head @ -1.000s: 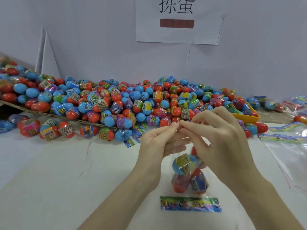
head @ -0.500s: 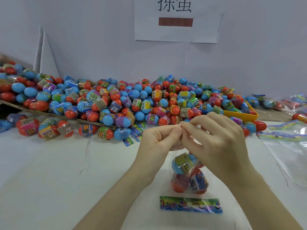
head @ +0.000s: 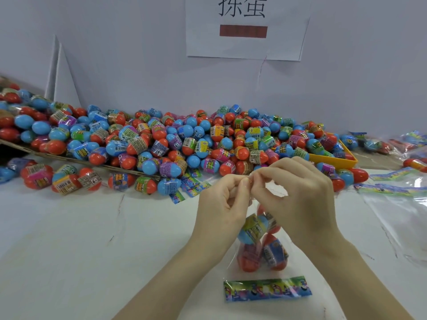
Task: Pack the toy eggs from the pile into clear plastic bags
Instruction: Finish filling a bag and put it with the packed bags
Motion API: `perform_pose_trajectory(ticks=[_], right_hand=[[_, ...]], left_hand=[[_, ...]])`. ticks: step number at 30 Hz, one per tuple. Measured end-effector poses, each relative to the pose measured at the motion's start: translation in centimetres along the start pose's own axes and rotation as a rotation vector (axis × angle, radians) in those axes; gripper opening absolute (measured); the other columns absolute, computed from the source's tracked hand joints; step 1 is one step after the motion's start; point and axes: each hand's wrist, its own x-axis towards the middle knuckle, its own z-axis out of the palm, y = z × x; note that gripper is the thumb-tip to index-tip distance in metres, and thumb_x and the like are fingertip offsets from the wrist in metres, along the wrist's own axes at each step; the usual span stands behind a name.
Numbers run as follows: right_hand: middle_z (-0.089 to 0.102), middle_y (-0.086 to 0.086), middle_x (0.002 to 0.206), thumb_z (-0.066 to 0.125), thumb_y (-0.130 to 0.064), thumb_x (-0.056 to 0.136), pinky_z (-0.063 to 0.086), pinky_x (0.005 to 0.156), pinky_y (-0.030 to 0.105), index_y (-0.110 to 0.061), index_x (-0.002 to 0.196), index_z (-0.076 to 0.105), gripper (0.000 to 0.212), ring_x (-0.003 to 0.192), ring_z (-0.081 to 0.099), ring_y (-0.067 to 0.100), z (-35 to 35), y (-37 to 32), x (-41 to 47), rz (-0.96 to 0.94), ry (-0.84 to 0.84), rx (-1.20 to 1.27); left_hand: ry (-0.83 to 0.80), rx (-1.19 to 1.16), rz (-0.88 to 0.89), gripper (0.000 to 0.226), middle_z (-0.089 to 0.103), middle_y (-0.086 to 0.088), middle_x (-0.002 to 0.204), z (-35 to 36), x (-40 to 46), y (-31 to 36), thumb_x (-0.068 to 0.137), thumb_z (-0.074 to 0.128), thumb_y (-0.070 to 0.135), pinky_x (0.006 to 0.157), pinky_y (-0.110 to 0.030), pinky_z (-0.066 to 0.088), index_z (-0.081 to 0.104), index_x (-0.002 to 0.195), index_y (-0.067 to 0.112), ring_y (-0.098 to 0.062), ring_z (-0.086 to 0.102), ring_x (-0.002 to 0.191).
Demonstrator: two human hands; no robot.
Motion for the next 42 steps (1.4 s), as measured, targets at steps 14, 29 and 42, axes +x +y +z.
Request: perform_pose_trajectory(ticks=[14, 29, 42], right_hand=[[0.056, 0.026, 0.066, 0.052, -0.011, 0.081, 0.041, 0.066, 0.041, 0.013, 0.078, 0.063, 0.027, 0.066, 0.047, 0.036, -4.9, 12.8, -3.6, 1.179, 0.152, -0.135], [0.057, -0.027, 0.080, 0.065, -0.028, 0.079, 0.040, 0.064, 0.009, -0.017, 0.111, 0.065, 0.034, 0.073, 0.055, -0.010, -0.2, 5.5, -0.8, 0.678, -0.448, 0.369], [0.058, -0.001, 0.065, 0.068, -0.005, 0.079, 0.038, 0.060, 0.022, -0.004, 0.085, 0.074, 0.009, 0.058, 0.046, 0.006, -2.9, 7.7, -0.9, 0.814, -0.339, -0.091]], left_hand=[[0.092, -0.208, -0.181, 0.025, 0.072, 0.009, 0.069, -0.5, 0.7, -1.0, 0.097, 0.039, 0.008, 0.060, -0.015, 0.052, 0.060, 0.086, 0.016, -0.008, 0.070, 0.068], [0.061, -0.183, -0.168, 0.024, 0.072, 0.010, 0.070, -0.6, 0.8, -0.9, 0.097, 0.039, 0.009, 0.058, -0.014, 0.051, 0.060, 0.088, 0.016, -0.009, 0.070, 0.067], [0.184, -0.220, -0.205, 0.025, 0.072, 0.008, 0.068, -1.4, 1.4, -1.0, 0.098, 0.038, 0.011, 0.054, -0.014, 0.050, 0.061, 0.087, 0.012, -0.009, 0.069, 0.062]])
